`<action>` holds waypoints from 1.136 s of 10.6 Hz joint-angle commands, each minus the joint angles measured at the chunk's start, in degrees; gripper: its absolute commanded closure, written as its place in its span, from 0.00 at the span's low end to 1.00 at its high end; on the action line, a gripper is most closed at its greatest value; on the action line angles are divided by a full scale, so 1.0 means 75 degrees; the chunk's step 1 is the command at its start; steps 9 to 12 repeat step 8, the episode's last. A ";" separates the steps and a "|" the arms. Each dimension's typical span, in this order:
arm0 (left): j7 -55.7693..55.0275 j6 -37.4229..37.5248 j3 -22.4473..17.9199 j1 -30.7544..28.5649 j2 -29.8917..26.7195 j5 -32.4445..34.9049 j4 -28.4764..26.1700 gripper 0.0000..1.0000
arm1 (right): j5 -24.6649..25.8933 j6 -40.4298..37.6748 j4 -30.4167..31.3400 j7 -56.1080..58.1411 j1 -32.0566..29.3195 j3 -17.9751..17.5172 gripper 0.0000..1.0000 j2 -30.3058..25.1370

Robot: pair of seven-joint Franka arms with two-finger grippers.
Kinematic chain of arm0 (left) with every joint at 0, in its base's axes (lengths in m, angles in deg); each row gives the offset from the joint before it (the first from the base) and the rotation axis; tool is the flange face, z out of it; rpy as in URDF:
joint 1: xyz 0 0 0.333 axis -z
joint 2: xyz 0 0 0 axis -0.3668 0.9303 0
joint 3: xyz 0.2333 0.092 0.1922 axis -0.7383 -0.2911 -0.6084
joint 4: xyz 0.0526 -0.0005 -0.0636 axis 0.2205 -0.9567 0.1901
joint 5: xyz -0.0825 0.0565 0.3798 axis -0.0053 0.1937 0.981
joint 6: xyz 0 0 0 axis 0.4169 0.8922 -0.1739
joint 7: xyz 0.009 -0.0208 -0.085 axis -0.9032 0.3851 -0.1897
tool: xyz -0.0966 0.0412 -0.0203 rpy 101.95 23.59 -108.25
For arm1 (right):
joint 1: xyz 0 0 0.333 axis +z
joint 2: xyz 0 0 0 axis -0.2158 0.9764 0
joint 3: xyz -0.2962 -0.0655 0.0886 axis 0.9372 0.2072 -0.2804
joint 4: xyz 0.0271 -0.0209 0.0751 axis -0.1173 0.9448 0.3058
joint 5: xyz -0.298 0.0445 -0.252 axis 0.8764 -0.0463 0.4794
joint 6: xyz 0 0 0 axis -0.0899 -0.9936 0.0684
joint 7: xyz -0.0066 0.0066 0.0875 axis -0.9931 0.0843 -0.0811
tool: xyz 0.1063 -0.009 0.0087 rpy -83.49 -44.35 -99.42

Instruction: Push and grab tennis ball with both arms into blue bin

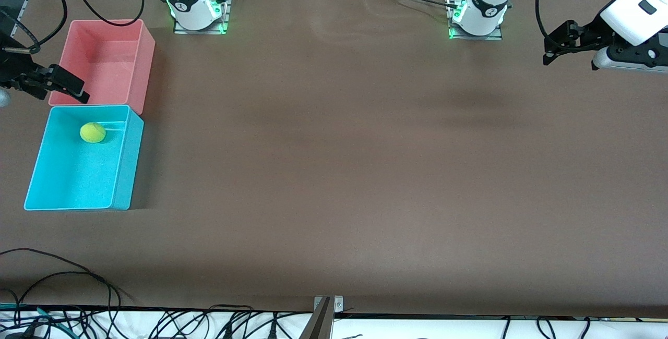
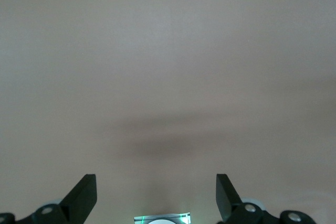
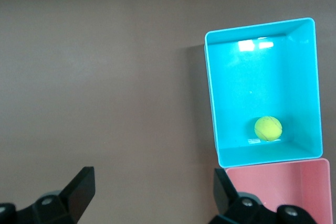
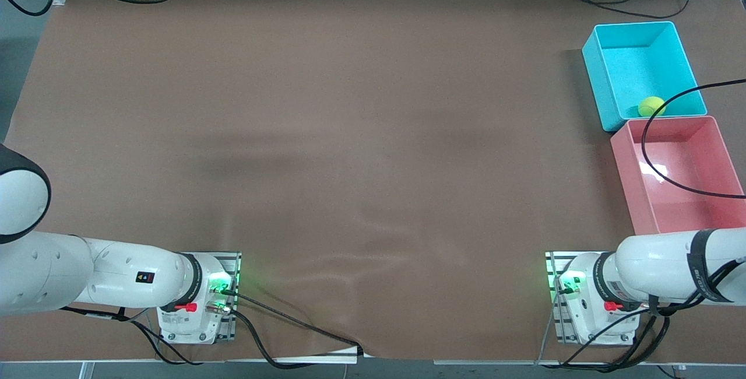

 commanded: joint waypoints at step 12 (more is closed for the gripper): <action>-0.0067 0.0157 0.0019 0.0031 0.0085 0.0088 0.0239 0.00 | -0.0054 -0.0153 -0.0114 0.0031 0.0498 0.0520 0.00 0.0014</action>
